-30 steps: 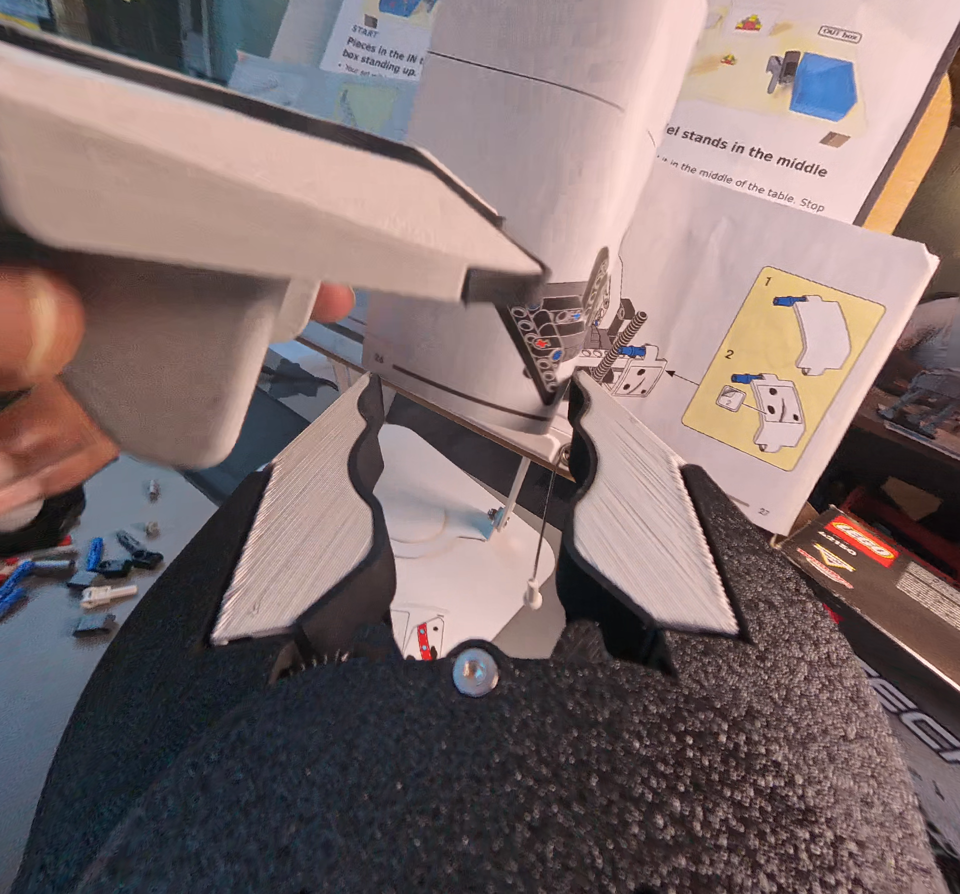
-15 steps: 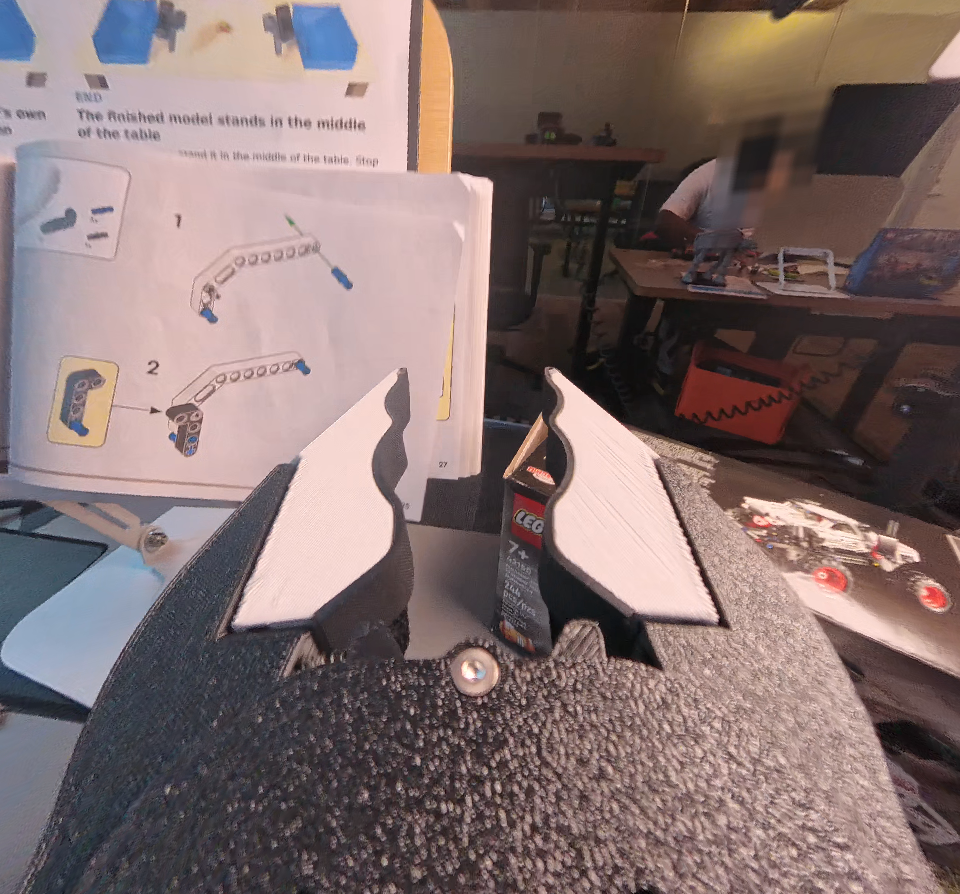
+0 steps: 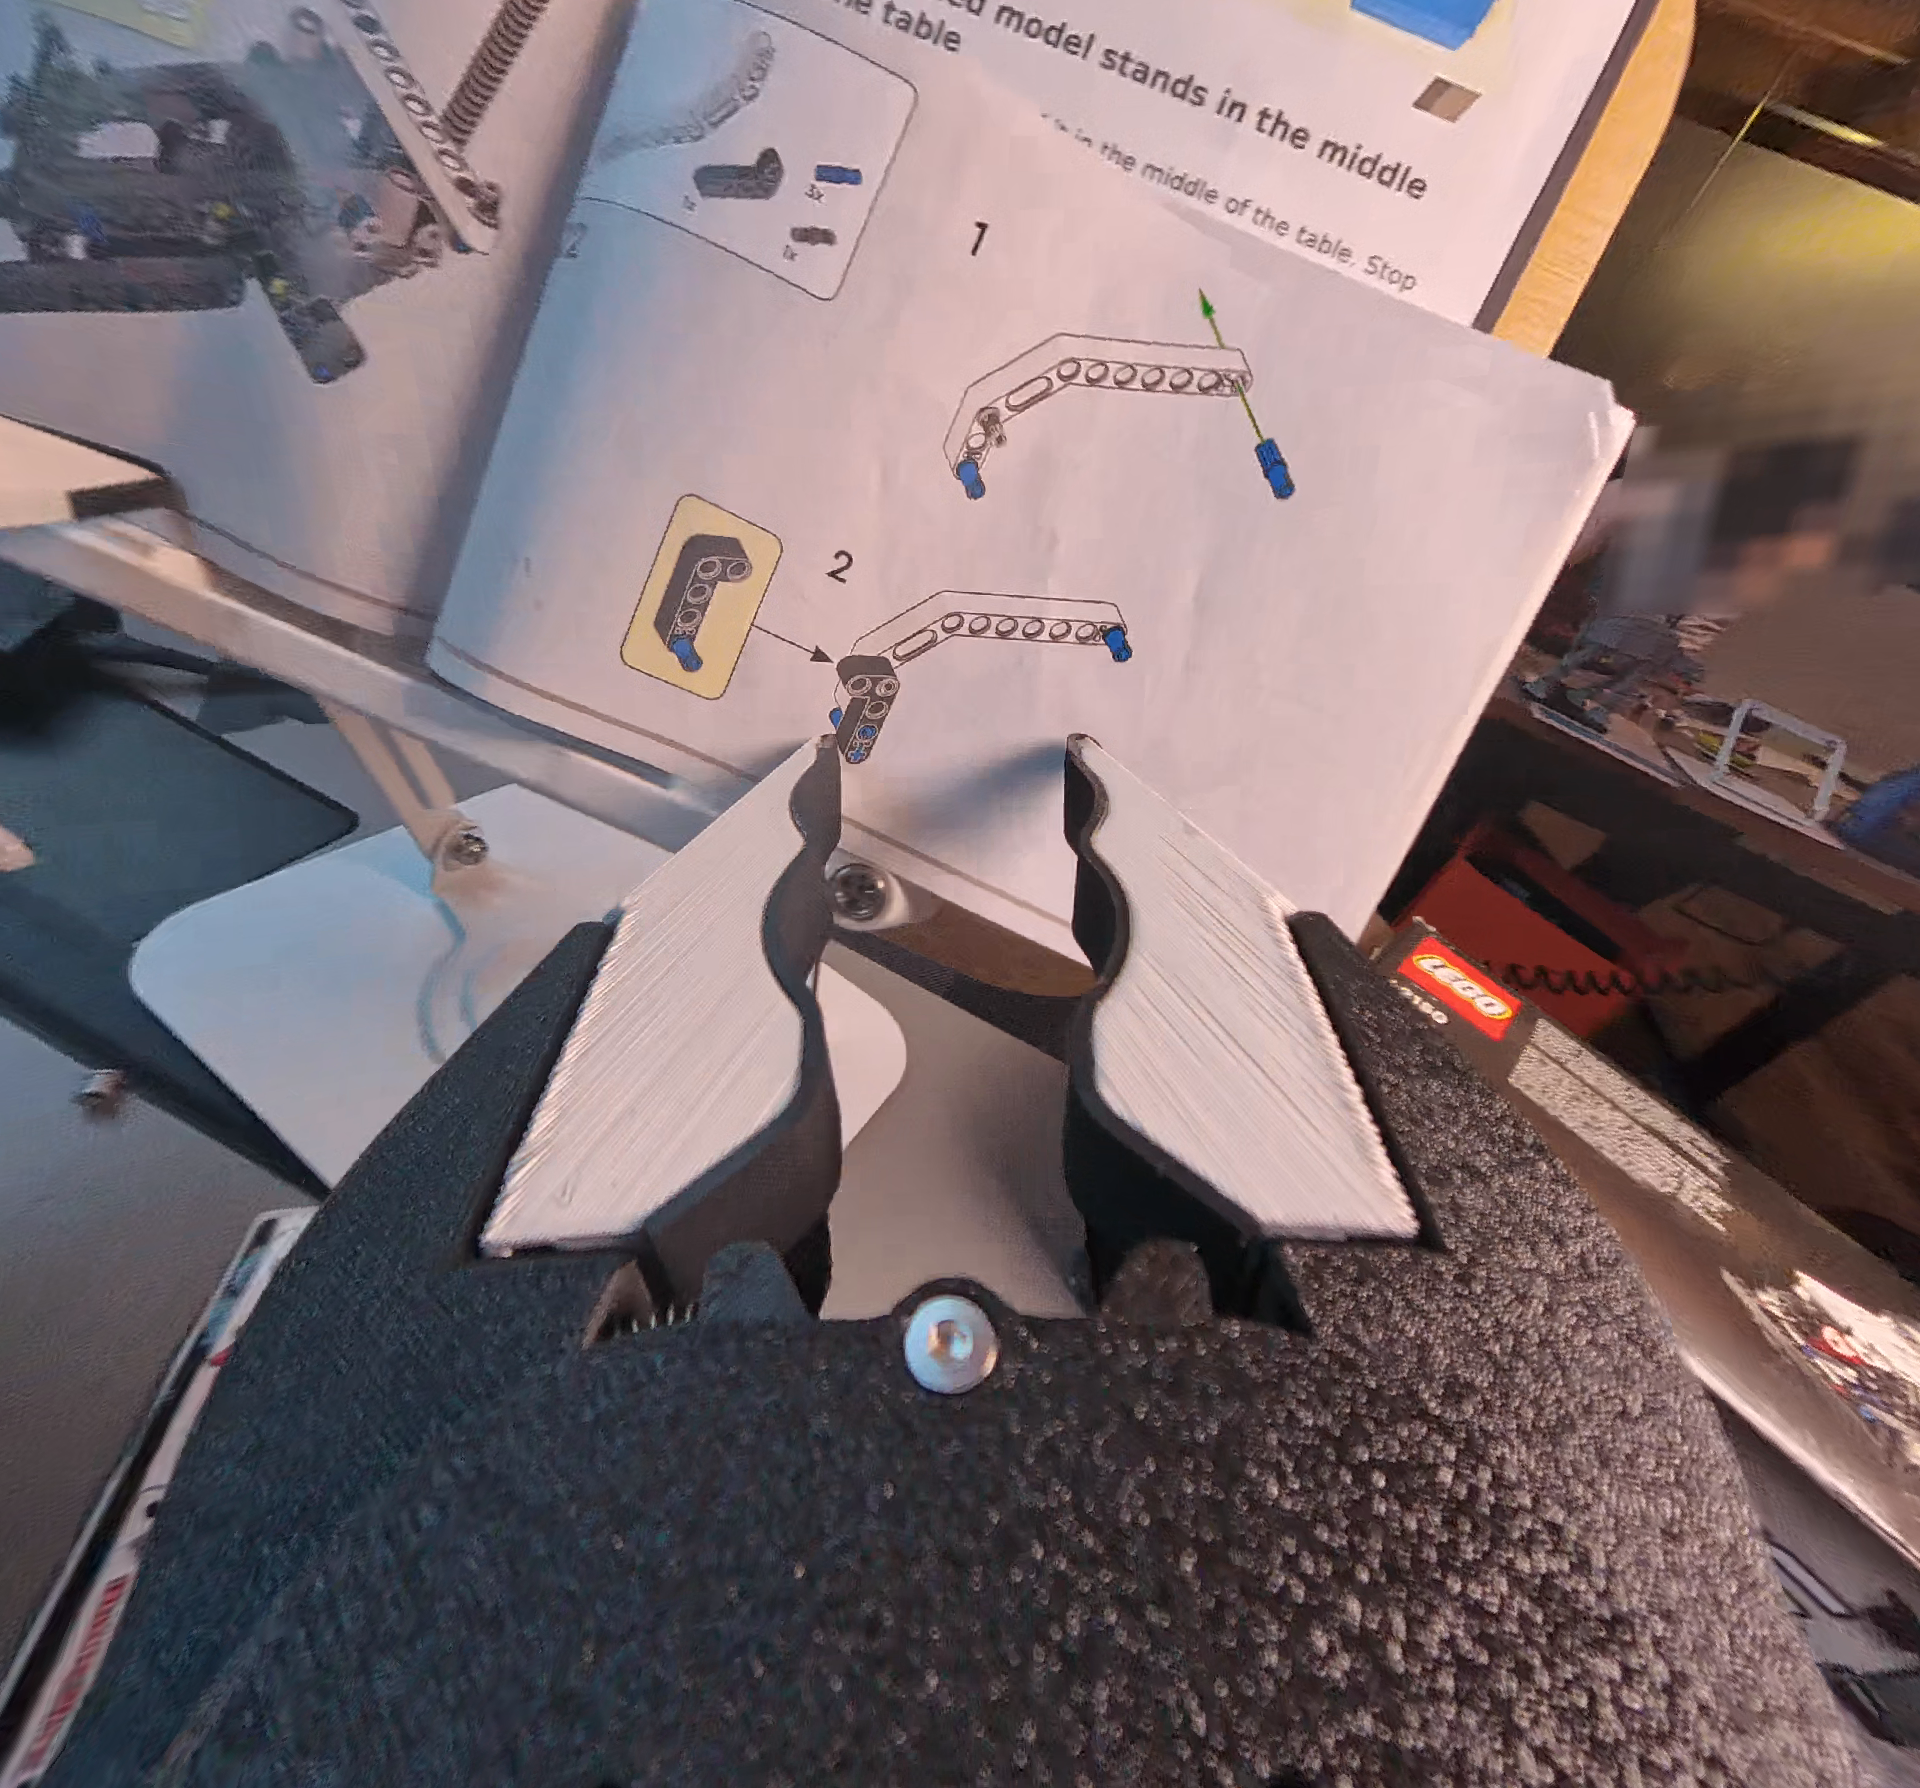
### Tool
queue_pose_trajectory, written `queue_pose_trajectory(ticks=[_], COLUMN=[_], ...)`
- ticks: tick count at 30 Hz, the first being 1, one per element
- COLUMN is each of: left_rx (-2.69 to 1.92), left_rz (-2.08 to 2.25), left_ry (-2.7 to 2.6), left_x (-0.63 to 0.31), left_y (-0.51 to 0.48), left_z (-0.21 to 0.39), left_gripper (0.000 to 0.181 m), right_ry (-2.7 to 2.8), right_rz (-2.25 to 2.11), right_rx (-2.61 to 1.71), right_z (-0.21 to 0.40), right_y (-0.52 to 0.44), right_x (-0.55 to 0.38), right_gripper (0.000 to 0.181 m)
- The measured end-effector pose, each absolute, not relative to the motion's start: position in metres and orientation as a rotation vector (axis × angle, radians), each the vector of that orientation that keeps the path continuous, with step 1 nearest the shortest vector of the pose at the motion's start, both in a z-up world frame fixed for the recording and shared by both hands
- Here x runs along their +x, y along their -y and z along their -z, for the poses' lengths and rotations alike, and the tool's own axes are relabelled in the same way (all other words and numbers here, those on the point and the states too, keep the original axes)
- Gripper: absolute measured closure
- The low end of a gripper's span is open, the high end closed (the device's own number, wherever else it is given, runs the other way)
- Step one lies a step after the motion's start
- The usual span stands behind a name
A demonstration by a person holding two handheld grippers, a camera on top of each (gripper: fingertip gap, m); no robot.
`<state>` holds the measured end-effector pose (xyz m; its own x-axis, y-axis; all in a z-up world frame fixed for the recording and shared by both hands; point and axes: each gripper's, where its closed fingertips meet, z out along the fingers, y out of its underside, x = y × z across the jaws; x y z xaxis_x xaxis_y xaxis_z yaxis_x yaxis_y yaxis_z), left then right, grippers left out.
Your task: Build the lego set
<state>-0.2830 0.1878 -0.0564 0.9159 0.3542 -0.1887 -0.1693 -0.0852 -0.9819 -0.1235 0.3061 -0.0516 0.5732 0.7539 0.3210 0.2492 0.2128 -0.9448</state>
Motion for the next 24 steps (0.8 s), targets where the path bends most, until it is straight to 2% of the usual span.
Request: queue_pose_trajectory(ticks=[2,4,6,7,9,10,15,21,24], left_rx=[-1.589,-1.58,-1.578,-1.572,-1.571,-1.567,-1.483,-1.472,-1.452], left_rz=[-0.444,-0.442,-0.452,-0.448,-0.401,-0.387,-0.266,0.051,0.22], left_ry=[0.149,0.134,0.132,0.127,0.091,0.089,-0.04,-0.284,-0.404], left_x=[-0.285,-0.284,-0.283,-0.281,-0.27,-0.266,-0.218,-0.123,-0.081], left_y=[-0.187,-0.187,-0.188,-0.188,-0.19,-0.191,-0.195,-0.215,-0.214], left_z=[0.055,0.054,0.054,0.053,0.051,0.049,0.026,0.012,0.004], left_gripper=[0.102,0.117,0.121,0.129,0.159,0.163,0.168,0.155,0.144], right_ry=[0.944,0.95,0.96,0.967,0.973,0.972,1.002,1.127,1.068], right_rz=[-0.368,-0.357,-0.363,-0.362,-0.38,-0.391,-0.479,-0.569,-0.555], right_rx=[-1.337,-1.319,-1.321,-1.321,-1.315,-1.31,-1.307,-1.239,-1.231], right_z=[0.048,0.046,0.047,0.048,0.048,0.047,0.042,0.059,0.057], right_y=[-0.319,-0.323,-0.322,-0.32,-0.316,-0.314,-0.299,-0.248,-0.245], right_x=[-0.118,-0.116,-0.117,-0.117,-0.117,-0.116,-0.112,-0.118,-0.123], right_gripper=[0.138,0.135,0.136,0.135,0.134,0.134,0.125,0.107,0.111])
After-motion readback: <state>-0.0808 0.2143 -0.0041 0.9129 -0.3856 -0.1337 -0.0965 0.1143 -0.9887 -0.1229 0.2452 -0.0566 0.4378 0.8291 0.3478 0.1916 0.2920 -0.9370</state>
